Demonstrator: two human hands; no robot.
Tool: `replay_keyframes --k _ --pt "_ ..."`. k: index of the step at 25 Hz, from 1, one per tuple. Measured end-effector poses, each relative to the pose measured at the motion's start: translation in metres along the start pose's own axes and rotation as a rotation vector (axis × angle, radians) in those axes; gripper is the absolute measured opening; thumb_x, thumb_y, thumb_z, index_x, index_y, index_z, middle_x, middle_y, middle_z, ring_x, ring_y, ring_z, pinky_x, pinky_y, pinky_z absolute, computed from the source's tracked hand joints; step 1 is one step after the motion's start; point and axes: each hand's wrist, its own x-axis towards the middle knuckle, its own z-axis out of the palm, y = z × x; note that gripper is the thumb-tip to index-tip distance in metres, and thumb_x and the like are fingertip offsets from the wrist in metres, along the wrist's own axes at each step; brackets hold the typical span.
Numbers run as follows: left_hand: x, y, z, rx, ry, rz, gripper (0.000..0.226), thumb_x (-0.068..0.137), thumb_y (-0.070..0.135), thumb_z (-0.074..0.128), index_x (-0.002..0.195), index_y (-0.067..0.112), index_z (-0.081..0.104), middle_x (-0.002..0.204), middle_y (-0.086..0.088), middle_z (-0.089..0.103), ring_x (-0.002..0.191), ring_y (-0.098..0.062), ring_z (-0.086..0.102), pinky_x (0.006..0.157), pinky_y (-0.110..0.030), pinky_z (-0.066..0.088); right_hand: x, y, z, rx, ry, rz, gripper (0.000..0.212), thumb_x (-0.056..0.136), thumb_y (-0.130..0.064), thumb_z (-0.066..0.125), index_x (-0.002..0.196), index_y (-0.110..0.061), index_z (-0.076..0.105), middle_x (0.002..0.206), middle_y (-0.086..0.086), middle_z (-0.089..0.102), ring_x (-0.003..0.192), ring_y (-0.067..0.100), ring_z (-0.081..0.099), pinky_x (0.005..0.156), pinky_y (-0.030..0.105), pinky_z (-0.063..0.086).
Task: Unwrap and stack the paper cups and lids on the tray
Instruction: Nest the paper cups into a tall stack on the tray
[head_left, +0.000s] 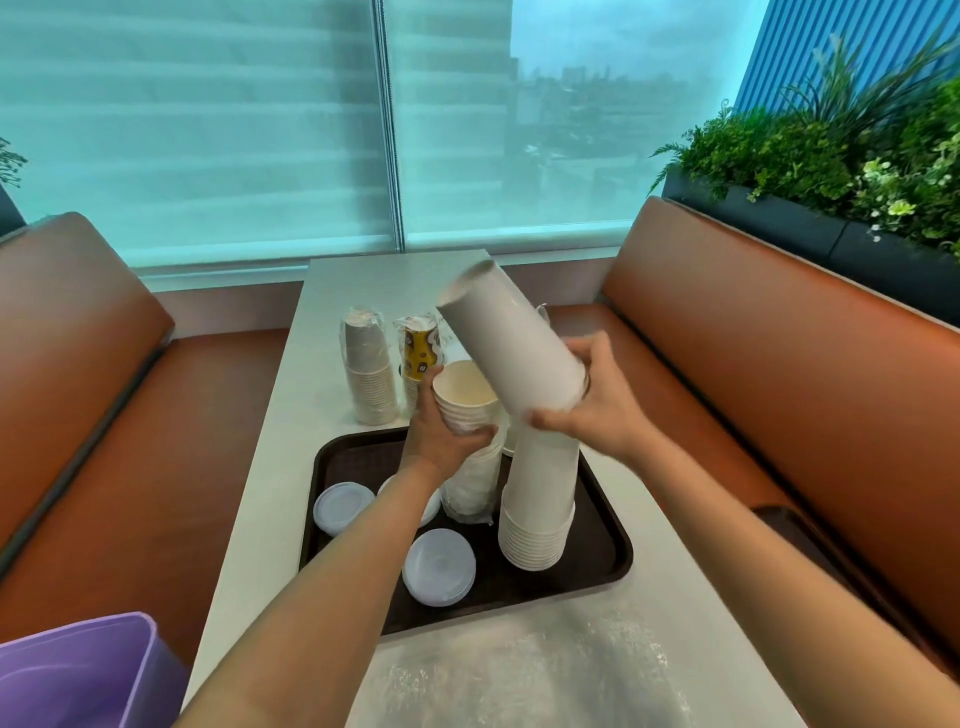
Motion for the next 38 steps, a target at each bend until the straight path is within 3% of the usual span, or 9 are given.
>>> replay_keyframes --k 6,13,15,17,20,23,28,32,38 --pt "-0.002 0.001 0.001 -0.018 0.000 0.004 0.101 0.062 0.017 0.087 0.140 0.023 0.023 0.122 0.004 0.047 0.111 -0.014 0.050 0.090 -0.024 0.041 -0.040 0.065 0.029 0.115 0.024 0.130 0.089 0.043 -0.049 0.075 0.118 -0.024 0.036 0.110 -0.013 0.045 0.100 -0.005 0.047 0.078 0.013 0.041" --pt "-0.002 -0.001 0.002 0.019 0.007 0.014 0.101 0.064 0.015 0.085 0.142 0.023 0.022 0.133 0.000 0.042 0.114 -0.010 0.041 0.095 -0.023 0.037 -0.069 0.116 0.056 0.047 -0.119 0.363 0.100 0.064 -0.024 0.085 0.141 -0.024 0.020 0.129 -0.005 0.042 0.125 0.020 0.042 0.097 0.032 0.040" --pt "-0.001 0.000 0.002 0.019 0.012 0.010 0.102 0.064 0.014 0.085 0.143 0.023 0.021 0.135 0.000 0.042 0.114 -0.007 0.039 0.095 -0.020 0.035 -0.068 0.108 0.054 0.150 -0.099 0.252 0.102 0.063 -0.037 0.077 0.143 -0.024 0.016 0.136 -0.013 0.037 0.129 0.004 0.036 0.102 0.021 0.034" --pt "-0.001 0.000 0.002 0.020 0.010 0.002 0.104 0.064 0.015 0.086 0.145 0.022 0.021 0.137 0.001 0.042 0.115 -0.005 0.038 0.096 -0.019 0.033 -0.056 0.088 0.049 0.195 0.106 0.073 0.092 0.069 -0.044 0.063 0.143 -0.009 0.021 0.139 -0.011 0.032 0.125 -0.013 0.032 0.102 0.005 0.026" --pt "-0.001 -0.001 0.003 0.018 0.017 0.006 0.103 0.062 0.016 0.086 0.144 0.020 0.024 0.136 0.001 0.044 0.117 -0.005 0.040 0.097 -0.019 0.034 -0.017 0.045 0.036 -0.063 0.315 -0.231 0.058 0.077 -0.034 0.056 0.124 0.000 0.051 0.125 0.002 0.045 0.119 0.005 0.043 0.101 0.009 0.030" --pt "0.000 -0.002 0.003 -0.033 -0.004 -0.003 0.099 0.062 0.015 0.086 0.142 0.020 0.028 0.131 0.002 0.048 0.118 -0.011 0.047 0.096 -0.021 0.039 0.028 0.002 0.030 -0.351 0.006 -0.316 0.047 0.078 -0.034 0.067 0.119 -0.013 0.060 0.130 0.006 0.048 0.121 0.019 0.046 0.102 0.030 0.038" --pt "-0.001 0.002 0.001 -0.013 -0.022 -0.062 0.101 0.064 0.017 0.086 0.144 0.020 0.025 0.130 0.003 0.049 0.115 -0.010 0.048 0.093 -0.018 0.038 0.077 -0.029 0.052 -0.822 -0.708 -0.011 0.101 0.069 -0.029 0.081 0.149 -0.033 0.019 0.153 0.003 0.023 0.138 0.025 0.028 0.110 0.043 0.033" --pt "0.001 0.001 0.001 0.030 -0.036 -0.114 0.108 0.061 0.024 0.087 0.146 0.020 0.022 0.130 0.001 0.052 0.116 -0.014 0.050 0.090 -0.019 0.040 0.091 -0.029 0.067 -0.967 -0.835 0.064 0.108 0.070 -0.021 0.079 0.150 -0.038 0.008 0.142 0.007 0.032 0.124 0.028 0.045 0.095 0.036 0.042" --pt "0.001 0.001 -0.004 -0.007 -0.069 -0.131 0.103 0.061 0.026 0.087 0.143 0.021 0.027 0.130 0.003 0.052 0.118 -0.014 0.049 0.092 -0.020 0.041 0.103 -0.039 0.077 -1.008 -0.896 0.098 0.100 0.070 -0.020 0.079 0.147 -0.034 0.017 0.135 0.009 0.038 0.120 0.029 0.046 0.087 0.035 0.043"
